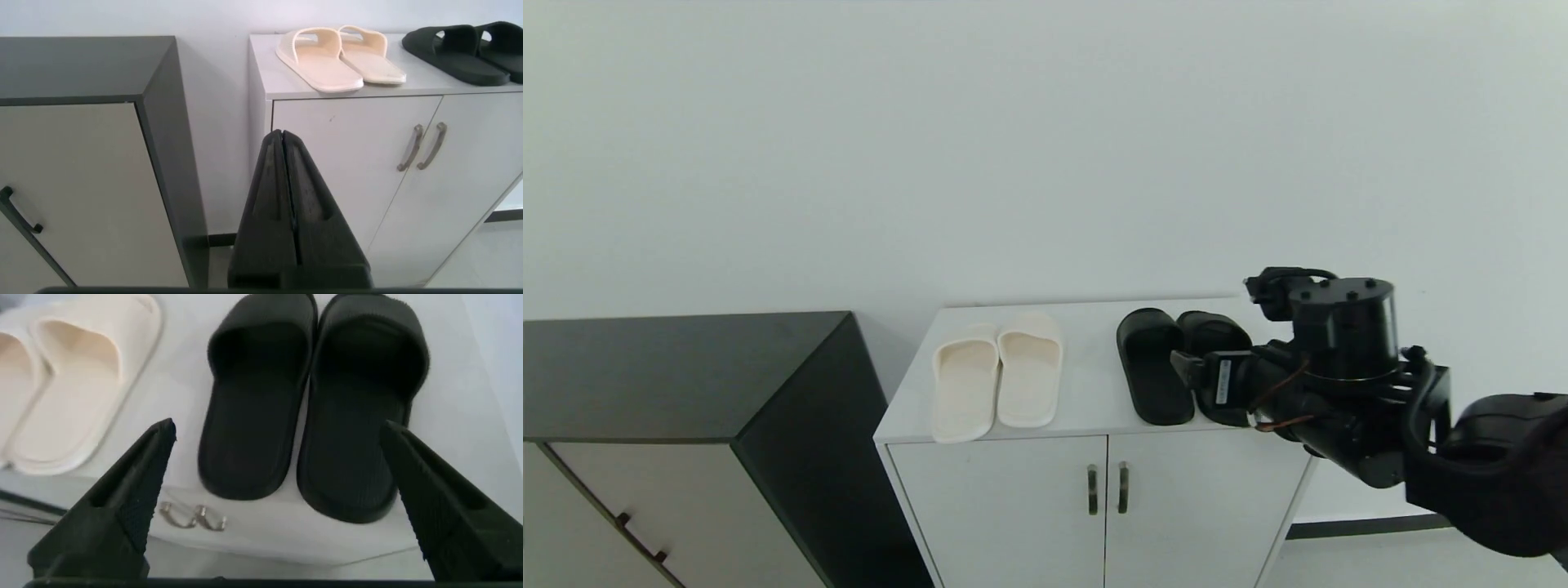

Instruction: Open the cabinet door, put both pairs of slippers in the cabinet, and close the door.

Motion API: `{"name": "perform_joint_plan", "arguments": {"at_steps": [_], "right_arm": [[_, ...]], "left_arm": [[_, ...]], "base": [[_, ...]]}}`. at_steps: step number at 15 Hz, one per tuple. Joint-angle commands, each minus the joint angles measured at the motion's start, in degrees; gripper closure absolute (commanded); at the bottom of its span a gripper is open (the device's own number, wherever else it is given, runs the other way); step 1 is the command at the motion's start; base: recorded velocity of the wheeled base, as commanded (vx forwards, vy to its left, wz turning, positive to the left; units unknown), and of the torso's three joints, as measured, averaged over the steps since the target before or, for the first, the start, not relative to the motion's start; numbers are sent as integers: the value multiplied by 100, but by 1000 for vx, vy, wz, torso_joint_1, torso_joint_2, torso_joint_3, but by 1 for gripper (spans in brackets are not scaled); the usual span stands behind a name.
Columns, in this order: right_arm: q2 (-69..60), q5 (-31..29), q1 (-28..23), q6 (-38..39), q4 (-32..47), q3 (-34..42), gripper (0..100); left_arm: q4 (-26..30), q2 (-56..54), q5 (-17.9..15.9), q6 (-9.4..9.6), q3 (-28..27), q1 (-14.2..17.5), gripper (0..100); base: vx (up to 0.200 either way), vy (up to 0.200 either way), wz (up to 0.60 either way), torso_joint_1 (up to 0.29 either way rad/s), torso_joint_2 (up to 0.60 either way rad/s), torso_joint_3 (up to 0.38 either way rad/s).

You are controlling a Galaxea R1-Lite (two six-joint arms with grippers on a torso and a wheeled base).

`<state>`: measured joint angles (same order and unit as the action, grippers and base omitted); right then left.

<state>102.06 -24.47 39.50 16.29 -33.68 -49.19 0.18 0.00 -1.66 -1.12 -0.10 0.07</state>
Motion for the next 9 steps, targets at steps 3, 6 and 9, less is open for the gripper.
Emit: {"name": "perform_joint_plan", "arguments": {"at_steps": [3, 6, 9], "right_arm": [[1158, -357, -118, -231, -226, -530, 0], [1615, -375, -337, -240, -297, -952, 0], [2020, -375, -496, -258, -297, -1427, 0]], "left_arm": [[-1, 0, -1, -2, 1, 1, 100], [-1, 0, -1, -2, 1, 1, 100], [-1, 0, -1, -2, 1, 1, 100]], "base": [[0, 0, 0, 0, 0, 0], [0, 0, 0, 0, 0, 0], [0, 0, 0, 0, 0, 0]]}}
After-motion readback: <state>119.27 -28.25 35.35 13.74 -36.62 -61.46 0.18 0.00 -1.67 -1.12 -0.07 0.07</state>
